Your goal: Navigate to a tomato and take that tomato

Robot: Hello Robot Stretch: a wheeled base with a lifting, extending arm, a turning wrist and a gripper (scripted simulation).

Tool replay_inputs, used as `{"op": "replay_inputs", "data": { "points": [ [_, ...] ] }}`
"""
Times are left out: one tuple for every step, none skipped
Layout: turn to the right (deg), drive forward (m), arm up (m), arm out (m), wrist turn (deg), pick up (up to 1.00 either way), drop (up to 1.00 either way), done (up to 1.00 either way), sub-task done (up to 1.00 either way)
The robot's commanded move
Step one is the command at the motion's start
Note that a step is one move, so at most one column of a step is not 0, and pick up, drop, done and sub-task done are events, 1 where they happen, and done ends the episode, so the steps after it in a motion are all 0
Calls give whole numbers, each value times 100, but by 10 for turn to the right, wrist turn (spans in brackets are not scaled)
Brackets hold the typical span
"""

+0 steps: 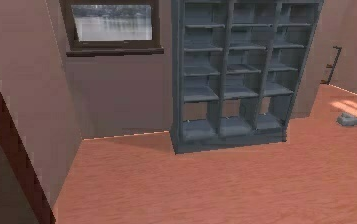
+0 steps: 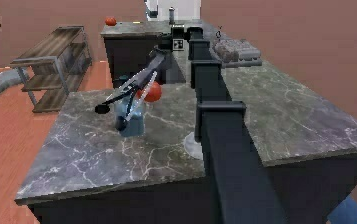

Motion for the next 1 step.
{"op": "replay_inputs", "data": {
  "points": [
    [0,0,0,0,450,0,0,0,0]
  ]
}}
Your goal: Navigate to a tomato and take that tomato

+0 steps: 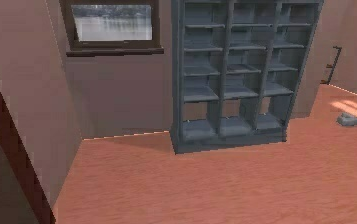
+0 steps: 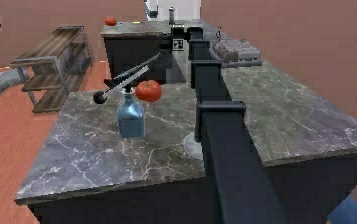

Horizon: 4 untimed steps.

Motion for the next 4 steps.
{"op": "replay_inputs", "data": {
  "points": [
    [0,0,0,0,450,0,0,0,0],
    [0,0,0,0,150,0,0,0,0],
    [0,0,-12,0,0,0,0,0,0],
    [0,0,0,0,0,100,0,0,0]
  ]
}}
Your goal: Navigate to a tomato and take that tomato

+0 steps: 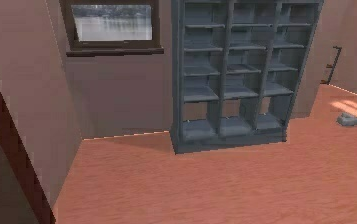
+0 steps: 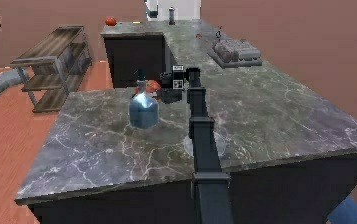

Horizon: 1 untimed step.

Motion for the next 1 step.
{"op": "replay_inputs", "data": {
  "points": [
    [0,0,10,0,0,0,0,0,0]
  ]
}}
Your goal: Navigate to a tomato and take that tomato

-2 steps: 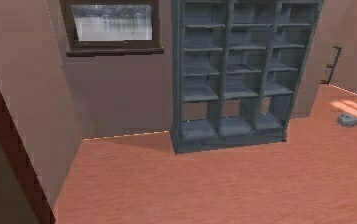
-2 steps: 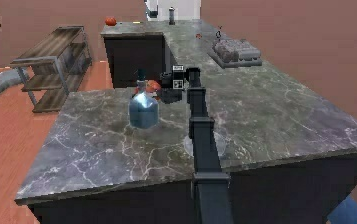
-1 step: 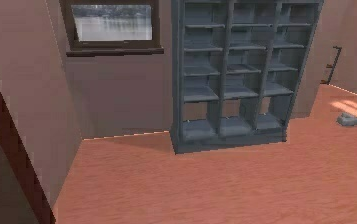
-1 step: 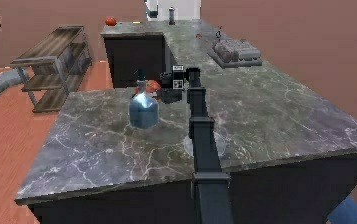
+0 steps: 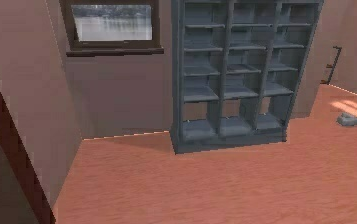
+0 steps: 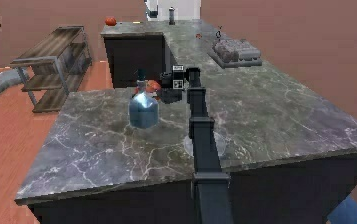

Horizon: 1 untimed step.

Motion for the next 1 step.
{"op": "replay_inputs", "data": {
  "points": [
    [0,0,0,0,0,0,0,100,0]
  ]
}}
